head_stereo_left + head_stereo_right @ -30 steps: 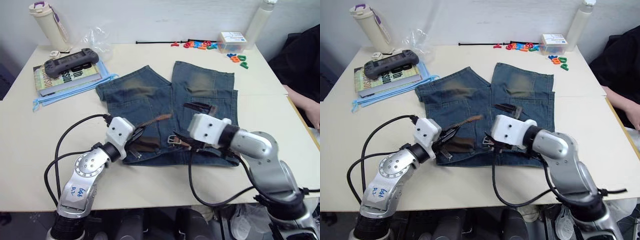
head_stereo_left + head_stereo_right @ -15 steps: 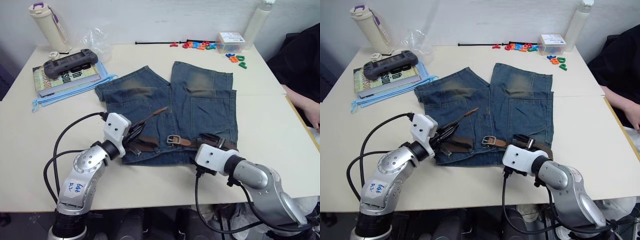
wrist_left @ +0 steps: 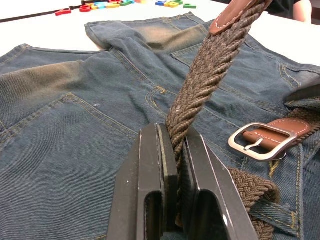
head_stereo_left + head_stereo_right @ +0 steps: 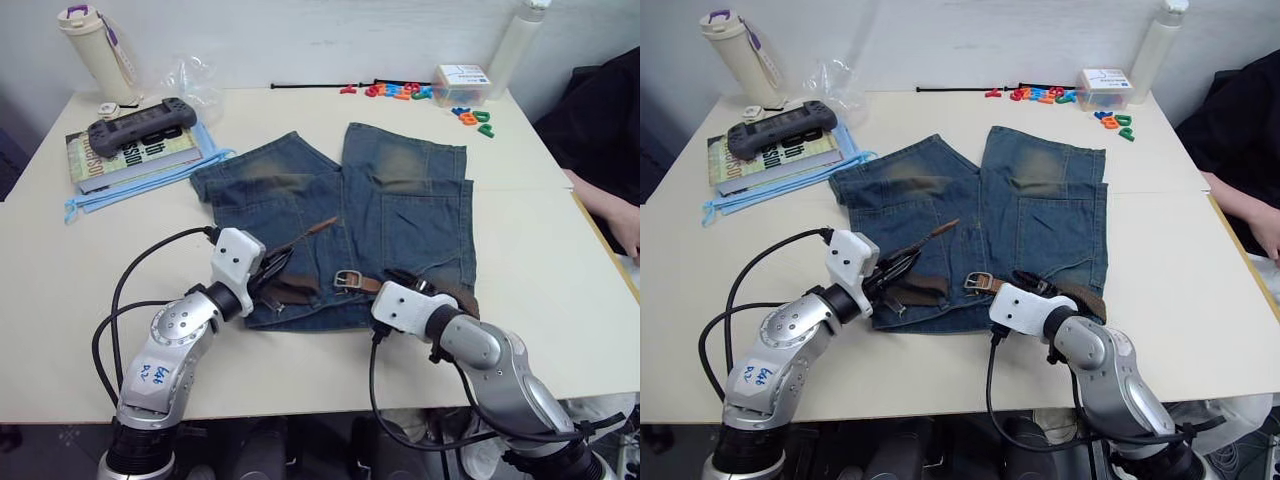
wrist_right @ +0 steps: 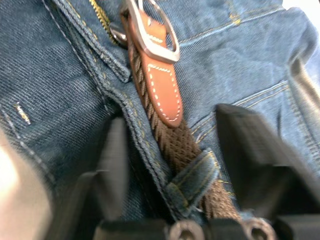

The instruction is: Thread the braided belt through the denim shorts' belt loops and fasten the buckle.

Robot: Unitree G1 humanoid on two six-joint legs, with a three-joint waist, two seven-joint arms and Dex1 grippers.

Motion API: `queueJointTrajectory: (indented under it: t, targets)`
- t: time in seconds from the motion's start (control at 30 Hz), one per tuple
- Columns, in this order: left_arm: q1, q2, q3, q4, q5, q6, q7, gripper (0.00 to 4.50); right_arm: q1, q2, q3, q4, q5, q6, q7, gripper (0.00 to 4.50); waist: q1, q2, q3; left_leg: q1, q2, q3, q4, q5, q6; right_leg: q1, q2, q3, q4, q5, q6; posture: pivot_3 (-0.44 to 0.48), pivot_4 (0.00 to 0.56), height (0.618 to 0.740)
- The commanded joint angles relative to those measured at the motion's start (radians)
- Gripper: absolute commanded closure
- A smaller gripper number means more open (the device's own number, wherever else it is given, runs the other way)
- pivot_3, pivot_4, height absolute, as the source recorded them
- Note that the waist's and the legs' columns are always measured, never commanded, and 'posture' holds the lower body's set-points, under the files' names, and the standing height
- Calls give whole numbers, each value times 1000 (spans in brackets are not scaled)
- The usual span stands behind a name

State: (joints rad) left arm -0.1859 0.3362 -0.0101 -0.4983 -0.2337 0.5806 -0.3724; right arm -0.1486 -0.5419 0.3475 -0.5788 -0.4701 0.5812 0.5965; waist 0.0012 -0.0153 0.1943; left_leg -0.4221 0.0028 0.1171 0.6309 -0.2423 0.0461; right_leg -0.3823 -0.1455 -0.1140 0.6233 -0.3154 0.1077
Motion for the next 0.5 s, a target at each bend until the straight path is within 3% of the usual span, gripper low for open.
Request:
queueJointTrajectory:
  t: [0.03, 0.07, 0.1, 0.3, 0.5]
  targets:
    - [-2, -1, -5, -15, 0, -24, 0, 4500, -6, 12, -14, -21, 0, 15, 1, 3853, 0, 0, 0, 0, 0, 0, 0, 0, 0, 0, 0, 0, 0, 0, 0, 0, 150, 717]
    - [1, -1, -8, -13, 3, -26, 0, 4500, -13, 17, -20, -28, 3, 23, 3, 4351, 0, 0, 0, 0, 0, 0, 0, 0, 0, 0, 0, 0, 0, 0, 0, 0, 150, 717]
    - [4, -1, -9, -12, 5, -28, 0, 4500, -18, 20, -23, -33, 6, 28, 4, 4481, 0, 0, 0, 0, 0, 0, 0, 0, 0, 0, 0, 0, 0, 0, 0, 0, 150, 717]
    - [5, 13, -17, -4, 6, 8, -4, 4500, -76, 65, -49, -73, 11, 108, -1, 4481, -1, 0, 0, 0, 0, 0, 0, 0, 0, 0, 0, 0, 1, 0, 0, 0, 150, 717]
    - [-17, 6, -8, 9, -32, 188, 19, 4500, -118, 206, -76, -128, 55, 341, -15, 4481, -1, 0, 0, 0, 0, 0, 0, 0, 0, -1, 0, 0, 1, 0, 0, 0, 150, 717]
